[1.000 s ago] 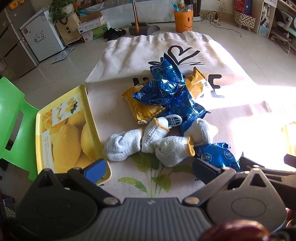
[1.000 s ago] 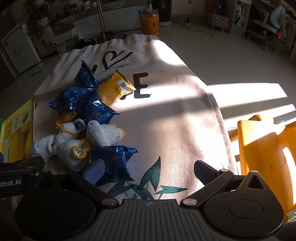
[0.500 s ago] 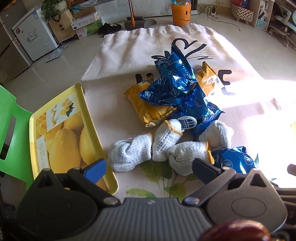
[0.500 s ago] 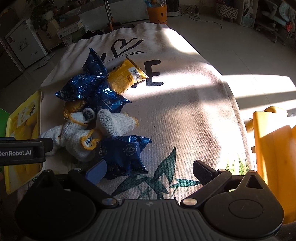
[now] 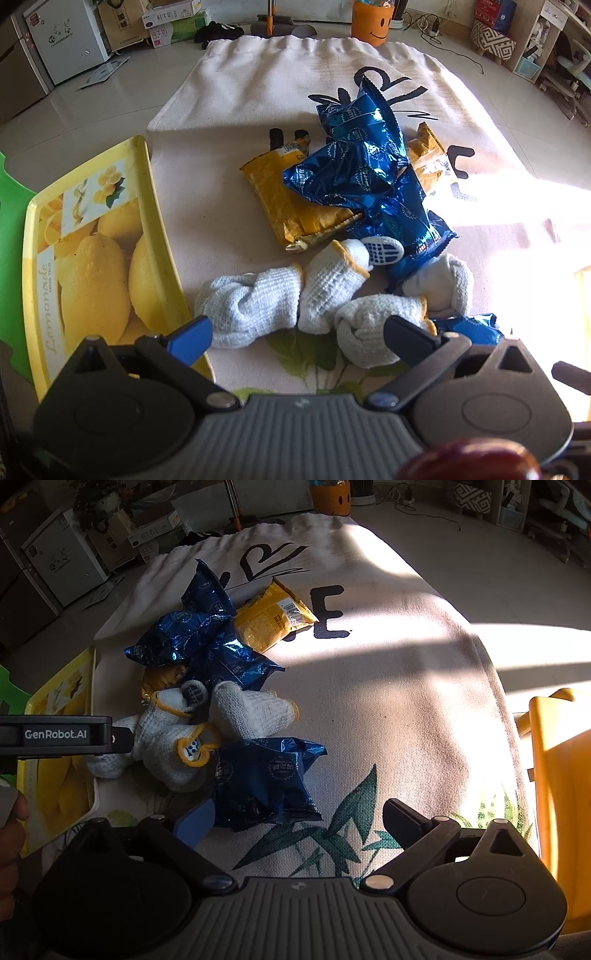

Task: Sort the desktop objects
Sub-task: 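Move the left gripper over a white glove and lower onto it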

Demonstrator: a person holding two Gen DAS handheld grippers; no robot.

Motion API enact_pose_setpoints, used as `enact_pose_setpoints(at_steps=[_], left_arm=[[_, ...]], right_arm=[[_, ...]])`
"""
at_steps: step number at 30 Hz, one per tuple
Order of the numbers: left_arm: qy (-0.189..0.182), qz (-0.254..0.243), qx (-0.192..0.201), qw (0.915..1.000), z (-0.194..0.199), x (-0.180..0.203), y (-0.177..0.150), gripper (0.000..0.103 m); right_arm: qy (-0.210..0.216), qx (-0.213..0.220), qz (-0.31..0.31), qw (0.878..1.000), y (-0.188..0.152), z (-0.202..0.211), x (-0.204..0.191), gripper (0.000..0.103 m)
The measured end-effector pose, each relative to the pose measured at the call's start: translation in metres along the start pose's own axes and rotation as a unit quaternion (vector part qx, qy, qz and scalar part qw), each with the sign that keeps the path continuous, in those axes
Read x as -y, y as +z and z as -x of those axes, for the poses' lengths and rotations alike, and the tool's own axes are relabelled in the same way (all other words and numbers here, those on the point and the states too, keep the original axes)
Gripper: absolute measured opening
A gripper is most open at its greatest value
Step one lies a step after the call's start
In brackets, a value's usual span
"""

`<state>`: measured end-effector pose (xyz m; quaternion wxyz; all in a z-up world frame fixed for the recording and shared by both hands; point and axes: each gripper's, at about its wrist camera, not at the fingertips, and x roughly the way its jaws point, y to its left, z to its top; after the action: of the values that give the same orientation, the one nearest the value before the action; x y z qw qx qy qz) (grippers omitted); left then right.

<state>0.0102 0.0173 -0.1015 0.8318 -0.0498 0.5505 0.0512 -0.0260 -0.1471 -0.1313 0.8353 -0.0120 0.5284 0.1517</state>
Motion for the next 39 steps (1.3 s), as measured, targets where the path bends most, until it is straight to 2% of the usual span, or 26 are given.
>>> enact_pose_setpoints(at_steps=[8,15,17,24,29,32,39], left_arm=[[-0.029,0.037,-0.014,0.9988,-0.015,0.004,0.009,0.102],[-0.009,0.051,-0.03,0.9982,-0.036,0.008,0.009,0.102],[-0.009,0.048,-0.031,0.9983,-0.035,0.007,0.007,0.102],[-0.001,0.027,-0.04,0.9988,-0.024,0.001,-0.007,0.103],[-0.004,0.03,-0.062,0.9976,-0.021,-0.007,-0.017,0.103],[0.0,0.043,-0.057,0.9975,-0.018,-0.013,-0.019,0.102],[-0.036,0.073,-0.054,0.9952,-0.019,-0.015,-0.015,0.102]], right_arm=[[0.009,0.003,-0.001,1.0,0.002,-0.014,-0.005,0.084],[0.011,0.003,0.012,1.0,0.0,-0.024,-0.012,0.083],[-0.002,0.007,0.015,1.0,0.001,-0.023,-0.011,0.083],[-0.021,0.002,-0.026,0.999,0.004,-0.021,0.004,0.083],[0.005,-0.008,-0.03,0.999,0.002,-0.021,0.004,0.083],[0.022,-0.006,-0.028,0.999,0.002,-0.02,0.0,0.083],[0.021,0.002,-0.012,1.0,0.003,-0.022,-0.006,0.084]])
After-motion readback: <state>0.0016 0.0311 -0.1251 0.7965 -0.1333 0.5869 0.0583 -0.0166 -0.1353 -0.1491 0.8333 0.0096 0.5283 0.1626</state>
